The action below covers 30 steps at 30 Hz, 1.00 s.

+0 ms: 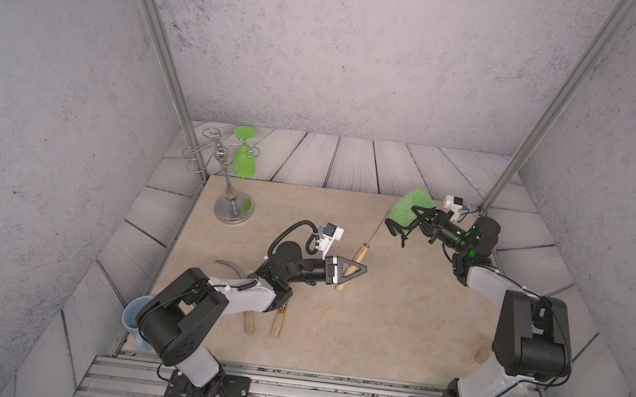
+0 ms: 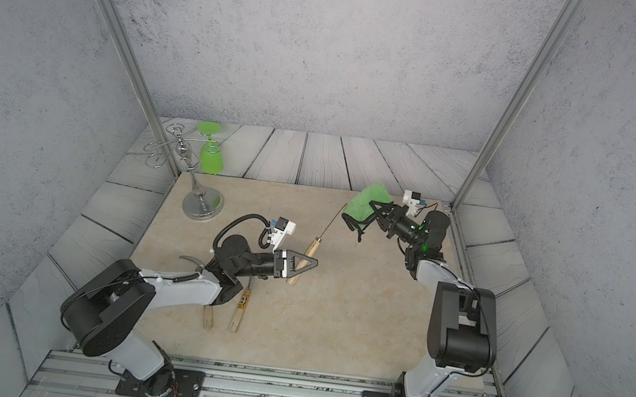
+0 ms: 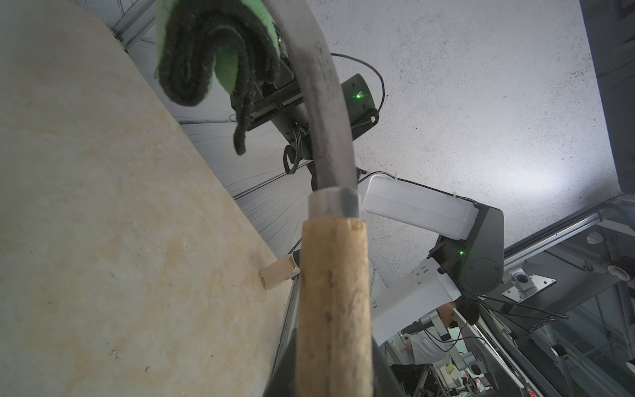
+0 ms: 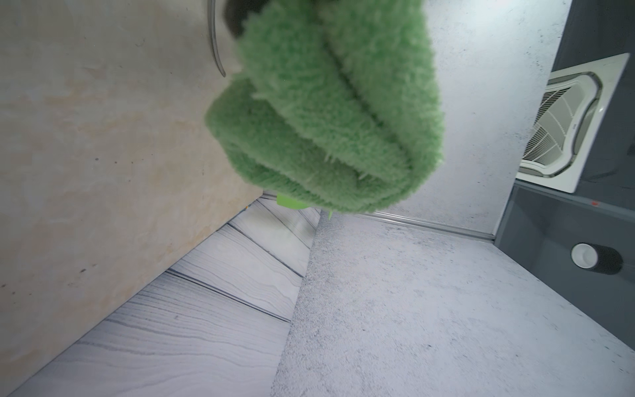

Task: Wipe small sickles with rags
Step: Wipe the small sickle.

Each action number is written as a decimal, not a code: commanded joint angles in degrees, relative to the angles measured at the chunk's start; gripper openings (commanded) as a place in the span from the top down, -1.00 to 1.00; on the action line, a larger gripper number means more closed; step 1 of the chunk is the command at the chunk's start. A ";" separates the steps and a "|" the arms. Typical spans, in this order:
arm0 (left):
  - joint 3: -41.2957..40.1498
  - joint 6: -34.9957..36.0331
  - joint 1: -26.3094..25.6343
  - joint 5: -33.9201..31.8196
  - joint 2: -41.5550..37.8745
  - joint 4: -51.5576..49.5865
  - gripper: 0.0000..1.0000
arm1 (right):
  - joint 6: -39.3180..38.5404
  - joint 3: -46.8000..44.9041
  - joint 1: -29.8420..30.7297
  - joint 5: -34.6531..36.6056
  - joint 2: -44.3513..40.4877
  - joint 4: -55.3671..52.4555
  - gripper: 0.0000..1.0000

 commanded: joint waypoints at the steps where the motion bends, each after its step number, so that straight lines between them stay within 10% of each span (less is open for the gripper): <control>1: 1.86 0.38 -0.09 -0.22 -1.61 1.68 1.00 | 11.22 0.19 -0.49 0.15 2.78 16.06 0.71; 9: 3.88 -1.10 -0.65 -0.22 0.36 3.39 1.00 | 18.70 2.62 -0.53 0.72 8.04 24.74 0.71; 30: 9.91 -7.88 -5.21 0.05 11.49 14.05 1.00 | -11.04 9.77 3.97 -4.25 -1.54 -16.24 0.69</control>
